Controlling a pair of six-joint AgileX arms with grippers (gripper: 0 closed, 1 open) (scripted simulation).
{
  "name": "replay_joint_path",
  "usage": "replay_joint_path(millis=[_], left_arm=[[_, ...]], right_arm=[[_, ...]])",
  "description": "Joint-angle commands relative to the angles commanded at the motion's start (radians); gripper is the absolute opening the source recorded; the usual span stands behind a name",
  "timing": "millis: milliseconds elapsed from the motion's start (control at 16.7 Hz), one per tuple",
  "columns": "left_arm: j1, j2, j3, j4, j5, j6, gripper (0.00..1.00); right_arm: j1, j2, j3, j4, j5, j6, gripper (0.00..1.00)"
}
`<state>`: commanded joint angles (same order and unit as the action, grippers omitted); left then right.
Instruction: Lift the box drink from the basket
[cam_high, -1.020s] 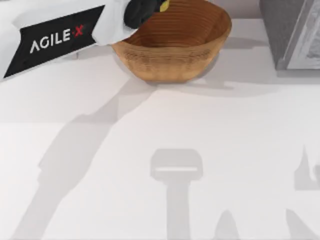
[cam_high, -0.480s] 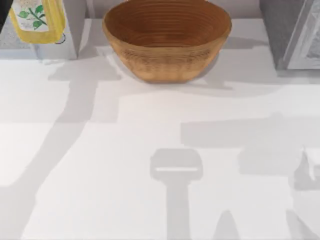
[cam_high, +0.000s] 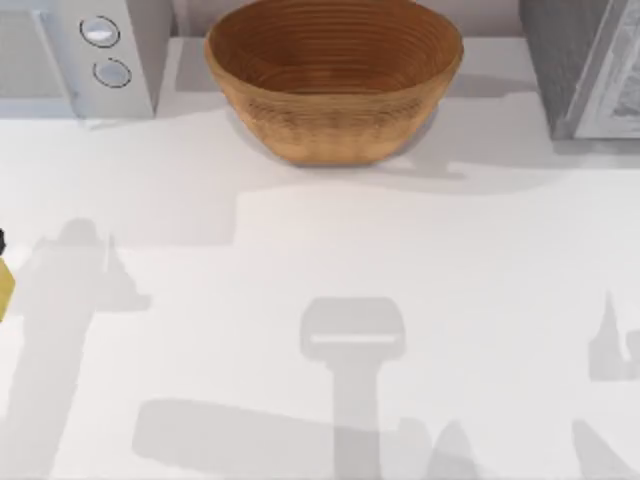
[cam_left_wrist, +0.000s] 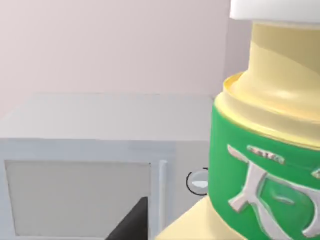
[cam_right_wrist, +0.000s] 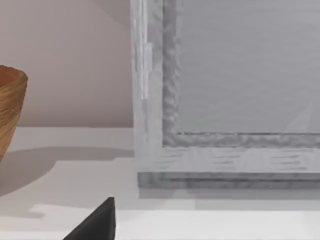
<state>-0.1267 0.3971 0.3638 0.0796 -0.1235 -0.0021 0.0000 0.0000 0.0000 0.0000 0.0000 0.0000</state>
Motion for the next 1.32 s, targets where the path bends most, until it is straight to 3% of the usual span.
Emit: replay_joint_path(millis=[360,900,1080,1320], left_arm=[[0.113,-0.361,-0.329,-0.07,0.11,0.001,0.0],[0.113,-0.379,-0.362,-0.065,0.108,0.007,0.0],[0.047,-0.28,-0.344,0.034,0.009,0.022,0.0],[-0.096,-0.009,-0.295,0.302,-0.264,0.051,0.0]], right_arm=[[0.0,0.0,0.0,0.0,0.0,0.0,1.0],[0.0,0.0,0.0,0.0,0.0,0.0,1.0],[0.0,0.0,0.0,0.0,0.0,0.0,1.0],[0.0,0.0,0.0,0.0,0.0,0.0,1.0]])
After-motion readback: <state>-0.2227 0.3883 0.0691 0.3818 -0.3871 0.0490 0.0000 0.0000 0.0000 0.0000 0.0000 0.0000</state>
